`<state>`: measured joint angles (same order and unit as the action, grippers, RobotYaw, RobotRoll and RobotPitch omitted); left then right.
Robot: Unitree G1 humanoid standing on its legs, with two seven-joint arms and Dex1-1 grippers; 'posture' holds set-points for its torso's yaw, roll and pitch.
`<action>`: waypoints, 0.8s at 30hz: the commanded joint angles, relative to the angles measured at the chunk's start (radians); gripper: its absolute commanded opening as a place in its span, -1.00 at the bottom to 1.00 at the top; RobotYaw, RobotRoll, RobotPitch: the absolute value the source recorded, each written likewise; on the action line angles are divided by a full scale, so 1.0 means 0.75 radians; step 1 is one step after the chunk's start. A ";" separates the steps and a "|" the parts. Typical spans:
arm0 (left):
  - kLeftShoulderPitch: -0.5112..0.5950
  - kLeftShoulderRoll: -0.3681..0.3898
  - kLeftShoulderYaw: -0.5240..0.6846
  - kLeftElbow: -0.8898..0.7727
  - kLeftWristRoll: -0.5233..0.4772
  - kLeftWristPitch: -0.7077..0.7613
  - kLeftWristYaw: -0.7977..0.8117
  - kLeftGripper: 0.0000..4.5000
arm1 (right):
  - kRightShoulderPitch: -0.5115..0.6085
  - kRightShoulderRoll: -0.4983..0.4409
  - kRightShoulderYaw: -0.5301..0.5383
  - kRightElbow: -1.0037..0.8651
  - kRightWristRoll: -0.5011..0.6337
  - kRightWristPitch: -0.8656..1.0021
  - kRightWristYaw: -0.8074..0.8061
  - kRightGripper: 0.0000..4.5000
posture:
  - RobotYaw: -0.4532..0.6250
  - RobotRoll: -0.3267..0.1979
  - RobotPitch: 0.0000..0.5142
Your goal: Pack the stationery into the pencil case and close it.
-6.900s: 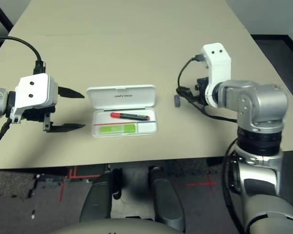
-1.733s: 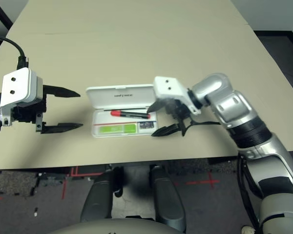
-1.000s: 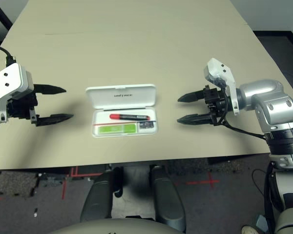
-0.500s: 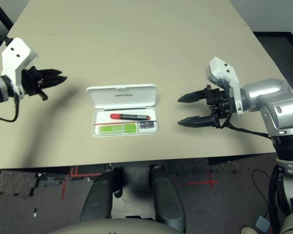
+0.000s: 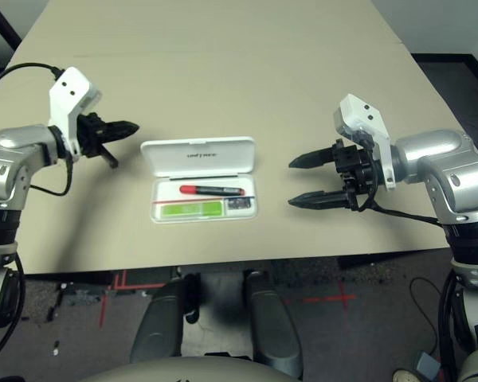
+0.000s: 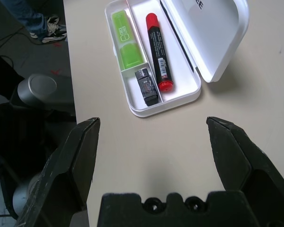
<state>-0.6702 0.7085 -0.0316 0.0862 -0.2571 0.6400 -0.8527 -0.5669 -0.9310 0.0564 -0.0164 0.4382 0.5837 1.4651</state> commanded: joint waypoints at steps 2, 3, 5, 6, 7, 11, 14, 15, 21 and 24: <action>0.038 -0.015 -0.034 -0.058 -0.007 0.015 -0.023 -0.99 | 0.021 -0.012 -0.002 -0.027 0.005 -0.011 -0.007 1.00 | -0.13 0.25 -0.13; 0.049 -0.018 -0.037 -0.072 -0.012 0.017 -0.030 -0.99 | 0.021 -0.010 -0.001 -0.026 0.004 -0.012 -0.009 1.00 | -0.13 0.25 -0.13; 0.071 -0.021 -0.041 -0.105 -0.022 0.026 -0.042 -0.99 | 0.020 -0.008 0.001 -0.024 0.003 -0.015 -0.011 1.00 | -0.13 0.25 -0.13; 0.078 -0.022 -0.042 -0.116 -0.024 0.030 -0.045 -0.99 | 0.020 -0.008 0.001 -0.023 0.003 -0.016 -0.011 1.00 | -0.13 0.25 -0.13; 0.088 -0.023 -0.043 -0.137 -0.030 0.037 -0.050 -0.99 | 0.022 -0.008 0.001 -0.025 0.004 -0.016 -0.012 1.00 | -0.13 0.25 -0.13; 0.110 -0.029 -0.048 -0.203 -0.055 0.061 -0.065 -0.99 | 0.023 -0.005 0.007 -0.022 0.003 -0.022 -0.016 1.00 | -0.13 0.25 -0.13; 0.121 -0.022 -0.054 -0.236 -0.066 0.073 -0.083 -0.99 | 0.022 -0.001 0.016 -0.016 -0.003 -0.030 -0.017 1.00 | -0.13 0.25 -0.13; 0.124 -0.020 -0.054 -0.245 -0.070 0.076 -0.089 -0.99 | 0.021 0.000 0.018 -0.014 -0.004 -0.032 -0.018 1.00 | -0.13 0.25 -0.13; 0.182 0.013 -0.061 -0.362 -0.116 0.098 -0.167 -0.99 | 0.024 -0.004 0.028 -0.008 -0.015 -0.047 -0.014 1.00 | -0.12 0.25 -0.13; 0.220 0.041 -0.069 -0.423 -0.139 0.109 -0.210 -0.99 | 0.019 -0.004 0.032 -0.002 -0.020 -0.051 -0.008 1.00 | -0.12 0.25 -0.13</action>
<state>-0.5288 0.7226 -0.0609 -0.1923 -0.3369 0.7089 -0.9846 -0.5618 -0.9304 0.0666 -0.0148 0.4267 0.5538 1.4518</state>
